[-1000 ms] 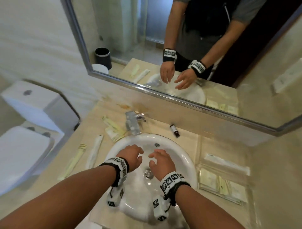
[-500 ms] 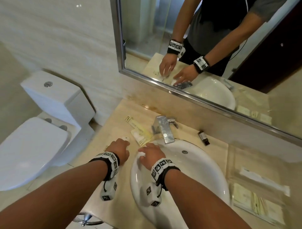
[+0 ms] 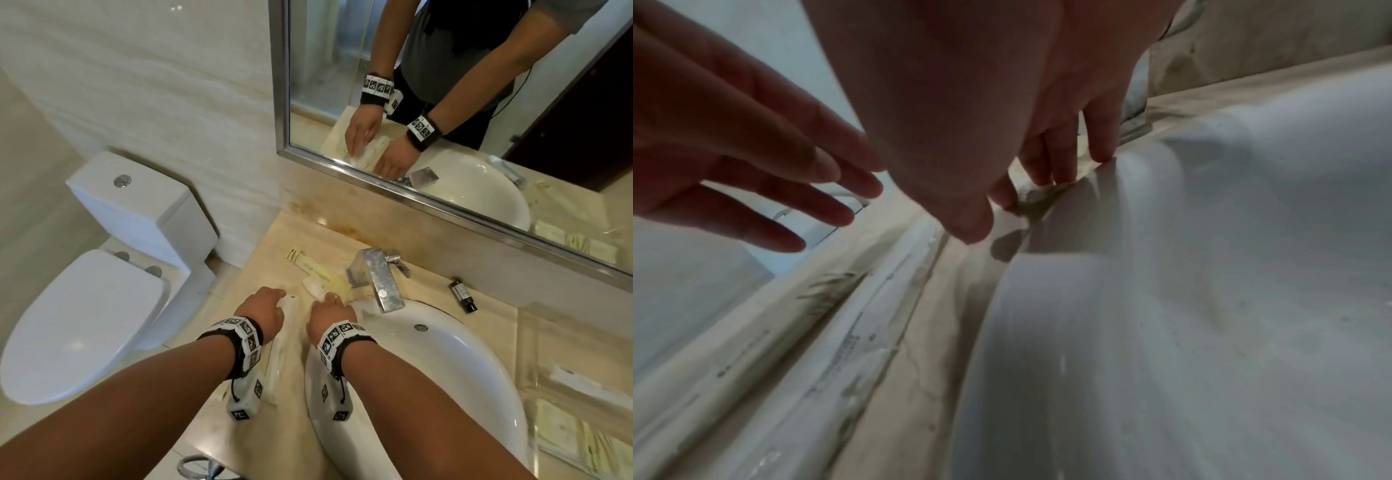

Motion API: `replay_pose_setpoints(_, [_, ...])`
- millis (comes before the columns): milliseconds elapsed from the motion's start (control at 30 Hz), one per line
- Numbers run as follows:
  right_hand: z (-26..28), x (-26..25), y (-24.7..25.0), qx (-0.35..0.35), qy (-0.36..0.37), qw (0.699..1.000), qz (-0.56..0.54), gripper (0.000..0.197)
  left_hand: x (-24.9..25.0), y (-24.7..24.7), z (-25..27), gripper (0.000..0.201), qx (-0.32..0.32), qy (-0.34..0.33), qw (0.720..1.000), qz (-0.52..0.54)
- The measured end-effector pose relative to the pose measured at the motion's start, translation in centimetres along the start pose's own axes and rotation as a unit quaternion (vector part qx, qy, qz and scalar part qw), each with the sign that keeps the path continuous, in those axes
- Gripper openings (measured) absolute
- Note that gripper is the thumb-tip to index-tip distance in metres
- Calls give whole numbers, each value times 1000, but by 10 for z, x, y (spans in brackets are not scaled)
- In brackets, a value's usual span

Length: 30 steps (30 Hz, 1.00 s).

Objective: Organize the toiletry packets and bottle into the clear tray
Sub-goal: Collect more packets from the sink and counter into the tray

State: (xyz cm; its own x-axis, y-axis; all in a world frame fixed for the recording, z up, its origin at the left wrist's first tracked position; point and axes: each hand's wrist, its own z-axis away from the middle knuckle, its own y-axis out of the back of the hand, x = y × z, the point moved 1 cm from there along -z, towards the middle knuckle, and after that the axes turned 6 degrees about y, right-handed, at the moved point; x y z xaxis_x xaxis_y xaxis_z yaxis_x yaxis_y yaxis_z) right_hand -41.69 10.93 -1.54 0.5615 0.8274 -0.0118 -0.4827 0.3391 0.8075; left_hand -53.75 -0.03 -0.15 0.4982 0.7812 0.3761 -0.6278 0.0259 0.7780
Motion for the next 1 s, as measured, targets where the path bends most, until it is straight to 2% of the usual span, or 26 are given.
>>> replay_pose_setpoints(133, [5,5,-4,21,19,1000,8,47,-7,7,-1,50,1,14,1000,-4])
replay_pose_setpoints(300, [16,15,6,45,58,997,-36,50,-3,15,-1,51,5,8,1000,-16])
replay_pose_setpoints(567, [45,31,13,156,49,983,-82,35,32,7,6,55,7,-50,997,-53])
replay_pose_setpoints(733, [70,50,14,212,94,965,-119,34,59,-3,16,61,-15,-91,990,-111])
replay_pose_setpoints(867, [96,69,11,255,74,939,-218,30,85,-7,23,30,-21,-132,984,-120])
replay_pose_setpoints(1000, [122,95,2,231,19,930,-285,34,111,-22,37,19,-59,-142,983,-105])
